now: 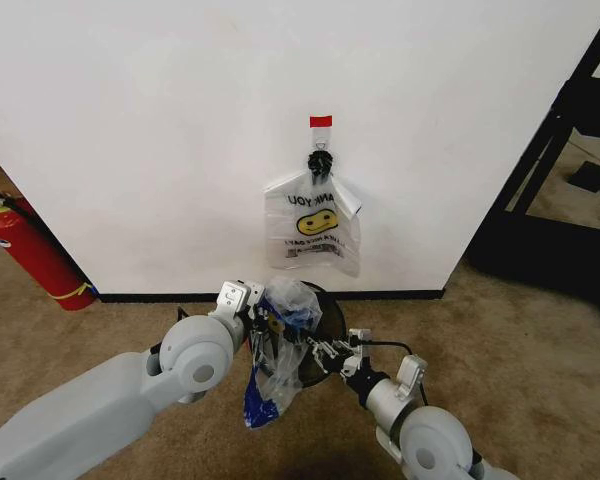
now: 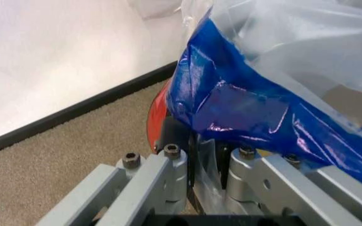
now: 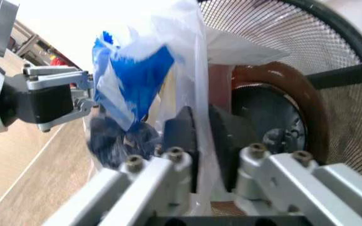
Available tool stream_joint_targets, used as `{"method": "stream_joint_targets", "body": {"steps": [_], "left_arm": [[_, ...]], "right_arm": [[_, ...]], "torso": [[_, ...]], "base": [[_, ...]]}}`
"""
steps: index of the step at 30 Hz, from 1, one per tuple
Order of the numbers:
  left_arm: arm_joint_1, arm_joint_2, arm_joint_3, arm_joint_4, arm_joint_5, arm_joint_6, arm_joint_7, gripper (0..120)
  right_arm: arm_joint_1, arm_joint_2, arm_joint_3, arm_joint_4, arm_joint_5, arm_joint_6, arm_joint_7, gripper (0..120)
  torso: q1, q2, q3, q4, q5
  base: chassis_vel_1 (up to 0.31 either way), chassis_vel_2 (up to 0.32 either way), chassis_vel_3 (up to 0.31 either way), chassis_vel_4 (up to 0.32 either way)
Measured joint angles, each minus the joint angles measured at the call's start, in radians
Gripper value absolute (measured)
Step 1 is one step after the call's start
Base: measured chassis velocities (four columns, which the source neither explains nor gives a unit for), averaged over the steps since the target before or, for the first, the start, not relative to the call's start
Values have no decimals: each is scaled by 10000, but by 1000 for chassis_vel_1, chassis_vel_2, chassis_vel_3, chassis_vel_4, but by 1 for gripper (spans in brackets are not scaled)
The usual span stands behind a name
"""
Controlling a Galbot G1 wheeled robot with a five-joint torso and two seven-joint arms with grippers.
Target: Pick up the garbage bag from the wall and place it over the trash bin.
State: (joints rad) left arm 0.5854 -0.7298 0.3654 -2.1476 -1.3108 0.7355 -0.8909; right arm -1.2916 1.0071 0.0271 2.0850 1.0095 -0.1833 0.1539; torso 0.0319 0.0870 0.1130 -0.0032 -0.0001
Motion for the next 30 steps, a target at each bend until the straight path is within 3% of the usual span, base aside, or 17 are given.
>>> {"method": "stream_joint_targets", "body": {"steps": [2,30], "left_arm": [[48,69,-19,-57,-2,0,39,5],[361,405,-715,-169,-25,-13,251,5]], "right_arm": [[-119,-85,139,87,-42,-1,-10,0],[-1177,-1024,2139,1023,-139,-431,425,0]], "torso": [[0,0,0,0,0],[0,0,0,0,1]], "base": [[0,0,0,0],[0,0,0,0]]}}
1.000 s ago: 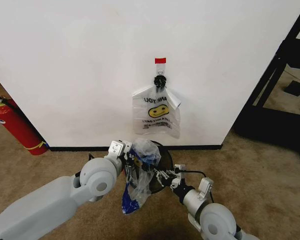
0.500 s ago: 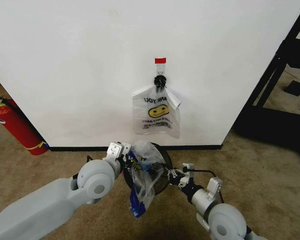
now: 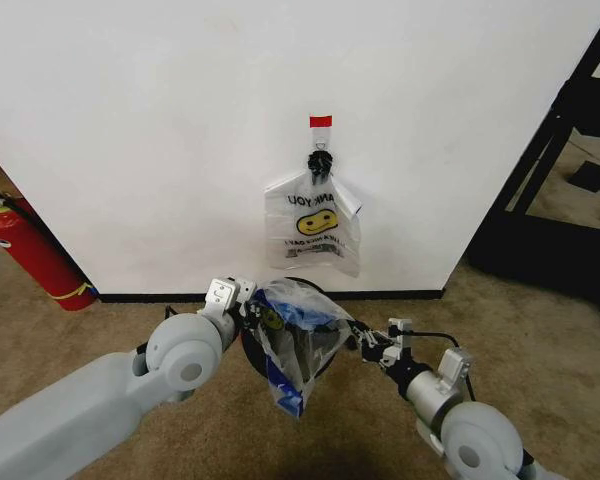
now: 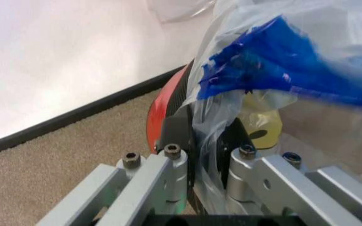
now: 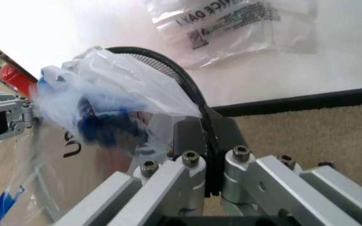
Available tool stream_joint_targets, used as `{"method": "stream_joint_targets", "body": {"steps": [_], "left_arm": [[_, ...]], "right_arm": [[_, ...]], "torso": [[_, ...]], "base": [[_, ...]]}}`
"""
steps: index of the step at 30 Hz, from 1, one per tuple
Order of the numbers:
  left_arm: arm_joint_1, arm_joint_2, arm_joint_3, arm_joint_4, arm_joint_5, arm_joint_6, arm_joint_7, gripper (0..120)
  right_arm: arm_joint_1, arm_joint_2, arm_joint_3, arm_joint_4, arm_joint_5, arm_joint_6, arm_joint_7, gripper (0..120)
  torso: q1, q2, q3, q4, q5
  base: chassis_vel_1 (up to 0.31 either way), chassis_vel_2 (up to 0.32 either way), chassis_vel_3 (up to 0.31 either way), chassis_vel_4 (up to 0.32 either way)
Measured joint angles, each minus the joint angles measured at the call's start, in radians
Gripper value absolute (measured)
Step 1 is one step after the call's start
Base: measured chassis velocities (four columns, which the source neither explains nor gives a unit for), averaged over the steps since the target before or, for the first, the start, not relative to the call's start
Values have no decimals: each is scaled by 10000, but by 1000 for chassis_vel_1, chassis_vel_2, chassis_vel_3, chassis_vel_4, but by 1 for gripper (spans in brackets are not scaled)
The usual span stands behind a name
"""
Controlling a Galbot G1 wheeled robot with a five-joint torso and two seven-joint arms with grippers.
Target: Pick up the garbage bag from the wall and place it over the trash bin.
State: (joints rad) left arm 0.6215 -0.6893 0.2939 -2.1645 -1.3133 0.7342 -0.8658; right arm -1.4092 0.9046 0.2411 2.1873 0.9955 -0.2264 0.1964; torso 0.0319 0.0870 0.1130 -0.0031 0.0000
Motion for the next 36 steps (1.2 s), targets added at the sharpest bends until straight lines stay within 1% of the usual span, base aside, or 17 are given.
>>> {"method": "stream_joint_targets", "body": {"steps": [10,12,13,16,17,19,20,21,22,25,26,28,32,33,34,35,36], "left_arm": [[43,132,-122,-224,-110,-7,4,5],[57,139,-84,-303,-110,-4,2,5],[57,139,-84,-303,-110,-4,2,5],[59,140,30,-323,-92,2,-8,5],[59,137,76,-320,-72,3,-12,5],[58,134,88,-314,-66,3,-12,5],[56,131,98,-301,-60,4,-12,5],[54,130,104,-288,-56,4,-12,5],[49,128,121,-264,-48,5,-12,5],[11,125,176,-141,-6,7,-14,5],[11,125,176,-141,-6,7,-14,5],[-14,108,215,-64,15,9,-10,5],[-17,118,233,-29,46,11,-7,5],[-17,125,244,-28,53,11,-7,5],[-17,125,244,-28,53,11,-7,5],[-23,135,319,-28,73,11,-9,5],[-34,135,358,-28,82,12,-9,5]], "right_arm": [[-135,-159,282,-127,-225,-117,37,0],[-134,-188,258,-148,-772,-64,-54,0],[-134,-188,258,-148,-772,-64,-54,0],[-239,-322,189,5,-1883,191,-391,1],[-313,-443,201,152,-2568,398,-610,8],[-340,-485,219,198,-2733,457,-675,10],[-377,-546,255,266,-2949,521,-754,13],[-412,-613,302,335,-3144,583,-822,19],[-471,-711,389,426,-3423,662,-936,23],[-1005,-1440,1093,851,-4988,1099,-1675,36],[-1005,-1440,1093,851,-4988,1099,-1675,36],[-1629,-2053,1823,1099,-6204,1553,-2274,45],[-2034,-2539,2310,1295,-7057,2122,-2763,59],[-2030,-2620,2331,1324,-7209,2231,-2843,63],[-2030,-2620,2331,1324,-7209,2231,-2843,63],[-1912,-2769,2287,1376,-7493,2360,-2947,68],[-1836,-2814,2228,1391,-7583,2378,-2968,69]], "torso": [[0,0,0,1,2],[0,0,0,1,1],[0,0,0,1,1],[0,0,0,-1,1],[0,0,0,0,2],[0,0,0,0,2],[0,0,0,0,2],[0,0,0,0,2],[0,0,0,1,3],[0,0,0,0,2],[0,0,0,0,2],[0,0,0,0,0],[0,0,0,-3,0],[0,0,0,-3,0],[0,0,0,-3,0],[0,0,-1,-1,2],[0,0,0,1,1]], "base": [[0,0,0,0],[0,0,0,0],[0,0,0,0],[0,0,0,0],[0,0,0,0],[0,0,0,0],[0,0,0,0],[0,0,0,0],[0,0,0,0],[0,0,0,0],[0,0,0,0],[0,0,0,0],[0,0,0,0],[0,0,0,0],[0,0,0,0],[0,0,0,0],[0,0,0,0]]}}
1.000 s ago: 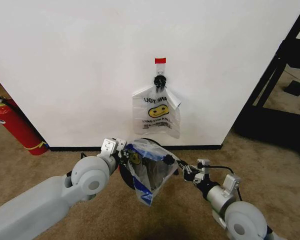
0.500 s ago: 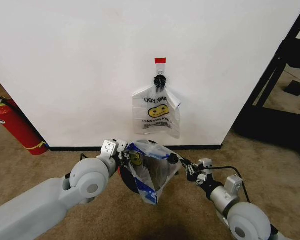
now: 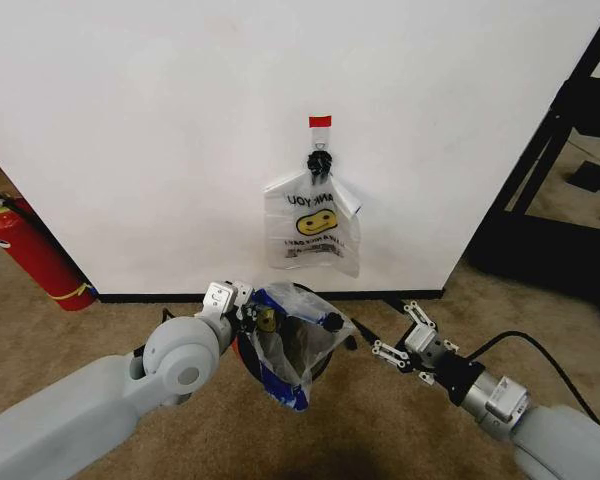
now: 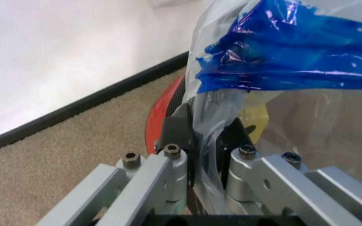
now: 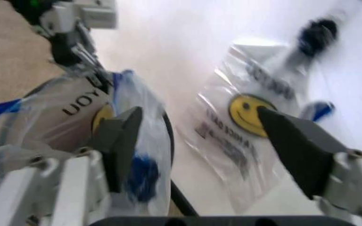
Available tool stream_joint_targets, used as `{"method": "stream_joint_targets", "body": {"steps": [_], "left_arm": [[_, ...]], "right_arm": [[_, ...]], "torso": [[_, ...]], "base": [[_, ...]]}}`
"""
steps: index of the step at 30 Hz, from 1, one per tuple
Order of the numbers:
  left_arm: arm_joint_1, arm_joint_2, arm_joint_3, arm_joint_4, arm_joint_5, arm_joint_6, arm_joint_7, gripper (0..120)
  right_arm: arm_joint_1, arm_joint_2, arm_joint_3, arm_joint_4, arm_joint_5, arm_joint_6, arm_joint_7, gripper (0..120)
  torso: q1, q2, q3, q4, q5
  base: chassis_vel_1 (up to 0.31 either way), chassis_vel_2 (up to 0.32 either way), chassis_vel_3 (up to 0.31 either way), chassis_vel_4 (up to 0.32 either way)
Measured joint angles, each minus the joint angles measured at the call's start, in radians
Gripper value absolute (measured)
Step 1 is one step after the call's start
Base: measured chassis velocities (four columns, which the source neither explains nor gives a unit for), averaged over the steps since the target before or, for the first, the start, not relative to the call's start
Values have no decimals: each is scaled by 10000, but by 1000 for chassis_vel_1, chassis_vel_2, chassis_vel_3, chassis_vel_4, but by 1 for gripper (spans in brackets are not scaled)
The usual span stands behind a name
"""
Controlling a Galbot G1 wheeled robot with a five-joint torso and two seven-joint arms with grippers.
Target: Pick up the garbage bag from the wall and place it over the trash bin.
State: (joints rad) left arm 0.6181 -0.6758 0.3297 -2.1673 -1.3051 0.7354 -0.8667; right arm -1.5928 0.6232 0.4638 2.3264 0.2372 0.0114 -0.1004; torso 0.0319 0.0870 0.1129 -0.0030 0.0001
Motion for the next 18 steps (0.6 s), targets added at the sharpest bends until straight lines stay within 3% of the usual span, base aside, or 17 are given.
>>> {"method": "stream_joint_targets", "body": {"steps": [1,5,7,11,18], "left_arm": [[-99,-28,227,25,59,0,3,5],[-519,-336,954,194,189,1,85,5],[-553,-363,1015,207,192,1,93,5],[-760,-529,1383,356,249,1,146,5],[-730,-546,1475,290,276,1,140,5]], "right_arm": [[242,-106,-265,27,-283,11,-55,79],[851,-271,-1255,-306,-1733,182,-224,95],[891,-297,-1339,-362,-1876,235,-274,97],[1533,-539,-2307,-1055,-3904,915,-785,99],[3098,-281,-3692,-1587,-4691,840,-768,95]], "torso": [[0,0,0,3,0],[0,0,1,-6,1],[0,0,0,-4,1],[0,0,0,-3,3],[0,0,1,0,-2]], "base": [[0,0,0,0],[0,0,0,0],[0,0,0,0],[0,0,0,0],[0,0,0,0]]}}
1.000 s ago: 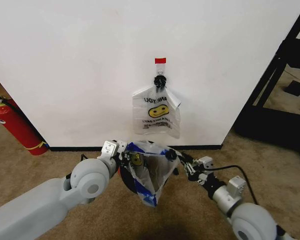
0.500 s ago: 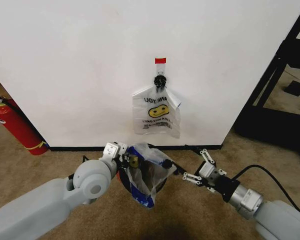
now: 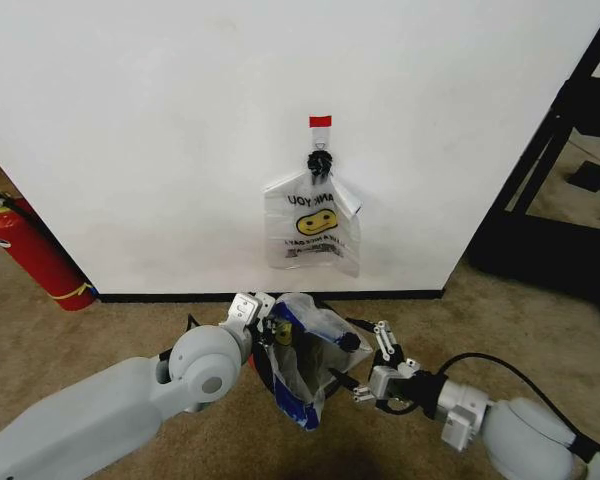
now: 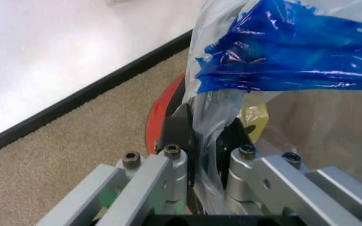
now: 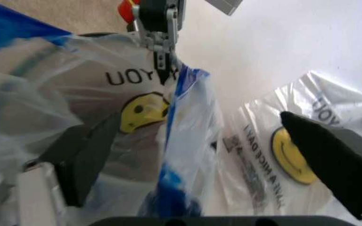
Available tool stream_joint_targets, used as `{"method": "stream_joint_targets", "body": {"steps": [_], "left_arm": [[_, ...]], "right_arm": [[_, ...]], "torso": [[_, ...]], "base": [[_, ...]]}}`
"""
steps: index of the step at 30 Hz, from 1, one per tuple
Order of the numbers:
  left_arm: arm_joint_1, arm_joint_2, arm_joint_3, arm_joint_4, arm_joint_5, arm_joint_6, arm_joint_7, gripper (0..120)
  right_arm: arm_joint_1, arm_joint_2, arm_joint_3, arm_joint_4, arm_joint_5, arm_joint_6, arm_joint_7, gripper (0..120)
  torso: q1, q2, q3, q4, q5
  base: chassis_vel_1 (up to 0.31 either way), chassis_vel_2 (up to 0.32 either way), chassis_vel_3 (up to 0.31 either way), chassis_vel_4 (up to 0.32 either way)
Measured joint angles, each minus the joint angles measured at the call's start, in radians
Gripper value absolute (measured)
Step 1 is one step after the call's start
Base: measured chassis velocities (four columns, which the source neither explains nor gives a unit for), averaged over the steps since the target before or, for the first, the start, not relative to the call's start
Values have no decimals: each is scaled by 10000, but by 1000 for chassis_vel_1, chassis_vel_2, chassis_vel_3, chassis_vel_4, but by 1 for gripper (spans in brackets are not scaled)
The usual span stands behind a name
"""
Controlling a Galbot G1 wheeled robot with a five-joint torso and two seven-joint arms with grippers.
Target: Pick up the garbage bag from the wall and place it over the trash bin.
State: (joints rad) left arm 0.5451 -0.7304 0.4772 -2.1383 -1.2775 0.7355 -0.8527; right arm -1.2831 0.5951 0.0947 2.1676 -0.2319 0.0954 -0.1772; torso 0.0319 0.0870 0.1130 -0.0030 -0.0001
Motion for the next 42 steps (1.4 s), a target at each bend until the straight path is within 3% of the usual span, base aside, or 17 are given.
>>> {"method": "stream_joint_targets", "body": {"steps": [5,11,13,19,24,26,34,42], "left_arm": [[0,-45,57,-11,20,1,-20,5],[8,-58,96,-12,46,0,-29,5],[11,-59,94,-9,46,0,-29,5],[4,-117,82,25,70,0,-18,5],[-82,-159,170,46,75,0,-17,5],[-105,-159,224,33,75,0,-15,5],[-24,-58,213,-76,116,0,0,5],[92,107,127,-220,376,0,203,5]], "right_arm": [[992,145,-948,-285,-153,-324,7,82],[2141,527,-2280,-598,-78,-1370,-54,54],[2155,527,-2289,-605,-79,-1416,-71,53],[1935,471,-2147,-627,76,-1932,-39,27],[1906,509,-2120,-636,77,-1934,23,15],[1908,535,-2110,-669,58,-1937,49,2],[1928,597,-2100,-701,96,-2127,277,0],[1776,936,-1445,-631,1988,-1992,1365,0]], "torso": [[0,0,0,0,-1],[0,0,0,1,0],[0,0,0,1,0],[0,0,0,-2,1],[0,0,0,-2,0],[0,0,0,-2,1],[0,0,0,0,1],[0,0,0,0,1]], "base": [[0,0,0,0],[0,0,0,0],[0,0,0,0],[0,0,0,0],[0,0,0,0],[0,0,0,0],[0,0,0,0],[0,0,0,0]]}}
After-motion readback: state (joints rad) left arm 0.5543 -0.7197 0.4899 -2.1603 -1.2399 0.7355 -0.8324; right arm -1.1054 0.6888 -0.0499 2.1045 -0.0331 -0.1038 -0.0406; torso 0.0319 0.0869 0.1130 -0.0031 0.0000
